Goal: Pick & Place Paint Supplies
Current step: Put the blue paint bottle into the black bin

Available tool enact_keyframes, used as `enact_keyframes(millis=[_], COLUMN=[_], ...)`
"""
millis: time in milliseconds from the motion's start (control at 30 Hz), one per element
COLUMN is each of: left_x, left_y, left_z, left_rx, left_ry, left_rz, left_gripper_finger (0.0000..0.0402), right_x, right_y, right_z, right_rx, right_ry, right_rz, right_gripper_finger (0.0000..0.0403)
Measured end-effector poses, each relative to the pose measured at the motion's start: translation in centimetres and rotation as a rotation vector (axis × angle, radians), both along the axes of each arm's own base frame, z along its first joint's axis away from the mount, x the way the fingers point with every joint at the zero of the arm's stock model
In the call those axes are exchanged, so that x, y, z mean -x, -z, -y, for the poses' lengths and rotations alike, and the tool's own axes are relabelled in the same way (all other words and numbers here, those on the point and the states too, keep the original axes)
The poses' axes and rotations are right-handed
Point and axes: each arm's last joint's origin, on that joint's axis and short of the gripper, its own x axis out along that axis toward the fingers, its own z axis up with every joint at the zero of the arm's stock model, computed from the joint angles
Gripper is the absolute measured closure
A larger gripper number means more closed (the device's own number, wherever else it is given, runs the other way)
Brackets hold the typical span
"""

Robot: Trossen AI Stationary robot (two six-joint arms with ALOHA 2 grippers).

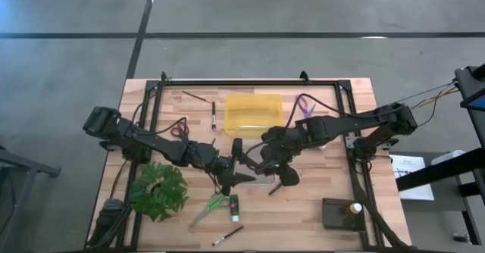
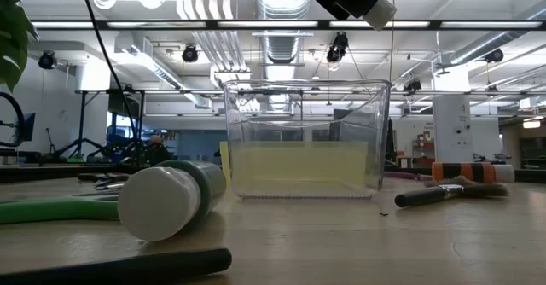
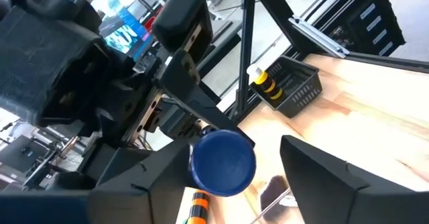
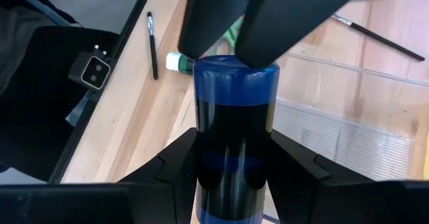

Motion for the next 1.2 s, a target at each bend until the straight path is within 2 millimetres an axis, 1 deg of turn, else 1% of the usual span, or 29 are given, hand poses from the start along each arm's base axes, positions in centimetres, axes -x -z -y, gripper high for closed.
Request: enact_keyframes(millis=[133,400,567,1200], left_x=[-0.01,-0.02,-0.01,-0.11], left_y=[-0.03,-0.11,-0.11,-0.19], left_z=[0.00,0.00,0.01,0.08], left_rx=[0.002,0.004,0.003,0.014], left_ry=[0.000,0.000,0.000,0.032], left_rz=[0.003,0.011,0.011,0.029], left_gripper_finger=[0.0173,0.0173,0.0173,0.0174], right_x=[-0.11,-0.30,-0.47,-0.78], right_y=[-0.11,-0.31,-0.09,-0.37], right_z=[-0.05,-0.07,-0.10,-0.16], right_rx=[-0.018,-0.044,-0.045,-0.051], right_ry=[-0.011,-0.028,-0.029,-0.033], right_rz=[0.014,0.039,0.034,0.078], right_gripper_finger=[0.0258,0.0258,0.0258,0.0258])
